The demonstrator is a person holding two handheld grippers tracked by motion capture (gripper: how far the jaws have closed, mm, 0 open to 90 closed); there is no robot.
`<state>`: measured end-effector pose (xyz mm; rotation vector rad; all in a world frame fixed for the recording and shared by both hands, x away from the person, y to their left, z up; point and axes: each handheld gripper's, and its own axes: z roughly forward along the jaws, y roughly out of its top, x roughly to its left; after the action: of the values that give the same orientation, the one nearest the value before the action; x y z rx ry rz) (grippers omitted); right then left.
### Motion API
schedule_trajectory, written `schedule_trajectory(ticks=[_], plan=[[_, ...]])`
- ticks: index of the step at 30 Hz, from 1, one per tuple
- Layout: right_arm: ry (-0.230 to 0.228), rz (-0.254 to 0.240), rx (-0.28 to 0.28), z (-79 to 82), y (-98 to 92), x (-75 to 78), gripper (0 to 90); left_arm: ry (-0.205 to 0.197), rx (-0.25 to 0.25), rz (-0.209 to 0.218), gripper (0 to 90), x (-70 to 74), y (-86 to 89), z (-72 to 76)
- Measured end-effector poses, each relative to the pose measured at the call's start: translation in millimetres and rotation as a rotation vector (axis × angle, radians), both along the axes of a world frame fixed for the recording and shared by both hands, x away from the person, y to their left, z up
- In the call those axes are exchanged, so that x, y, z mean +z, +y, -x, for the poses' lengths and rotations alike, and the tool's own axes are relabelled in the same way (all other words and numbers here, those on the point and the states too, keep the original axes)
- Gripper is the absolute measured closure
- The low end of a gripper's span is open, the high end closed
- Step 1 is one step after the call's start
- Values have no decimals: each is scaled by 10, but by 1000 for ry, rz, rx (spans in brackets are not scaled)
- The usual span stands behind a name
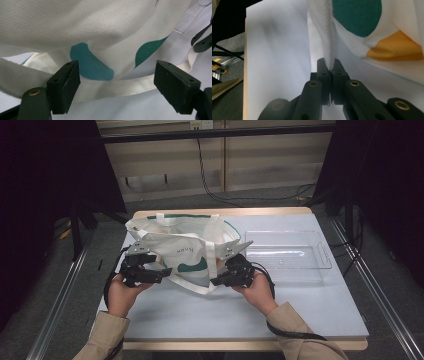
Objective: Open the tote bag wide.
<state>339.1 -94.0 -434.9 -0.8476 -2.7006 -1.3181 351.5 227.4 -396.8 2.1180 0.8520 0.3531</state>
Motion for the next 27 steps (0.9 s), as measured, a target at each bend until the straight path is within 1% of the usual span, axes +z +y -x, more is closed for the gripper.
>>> schedule_trajectory(ticks=[1,2,3,4,5,6,7,8,11,14,15,16,17,18,19,22,23,24,26,27], plan=[[3,2,3,12,-15,-11,874,2,-5,2,217,-4,-4,-1],[3,2,3,12,-15,-11,874,-2,0,-5,217,0,-9,7],[2,3,-2,36,-48,-31,871,-1,-4,7,234,-5,-16,8],[-2,3,-8,43,-65,-33,863,-2,-12,7,236,-7,-21,6],[-2,3,-8,43,-65,-33,863,-2,-11,-3,236,-7,-32,11],[-7,-3,-27,55,-98,-22,788,-4,-13,-4,237,-13,-42,12],[-18,7,-38,56,-115,-8,753,-1,-15,-8,237,-15,-50,15],[-18,7,-38,56,-115,-8,753,0,-17,-11,237,-17,-55,17],[-32,2,-74,65,-177,51,620,6,-22,-10,241,-16,-53,22],[-41,-5,-94,71,-268,116,543,12,-24,-5,241,-18,-42,26],[-52,1,-103,75,-298,136,510,12,-28,-10,241,-21,-37,23],[-54,3,-114,79,-329,157,463,16,-29,-5,241,-31,-36,24],[-62,-8,-126,76,-393,200,398,18,-30,-11,242,-30,-35,26],[-62,-8,-126,76,-393,200,398,17,-30,-10,242,-34,-38,27],[-72,-10,-133,78,-423,228,381,16,-29,-13,242,-36,-40,27],[-100,-13,-162,77,-492,320,285,21,-31,-21,241,-29,-49,36],[-111,-8,-170,72,-509,352,252,17,-34,-18,241,-30,-54,38],[-113,-3,-179,63,-521,385,224,19,-37,-15,241,-29,-58,40],[-122,1,-180,38,-543,453,214,21,-36,-27,239,-18,-65,52],[-130,3,-184,30,-552,490,201,20,-42,-22,238,-19,-67,53]])
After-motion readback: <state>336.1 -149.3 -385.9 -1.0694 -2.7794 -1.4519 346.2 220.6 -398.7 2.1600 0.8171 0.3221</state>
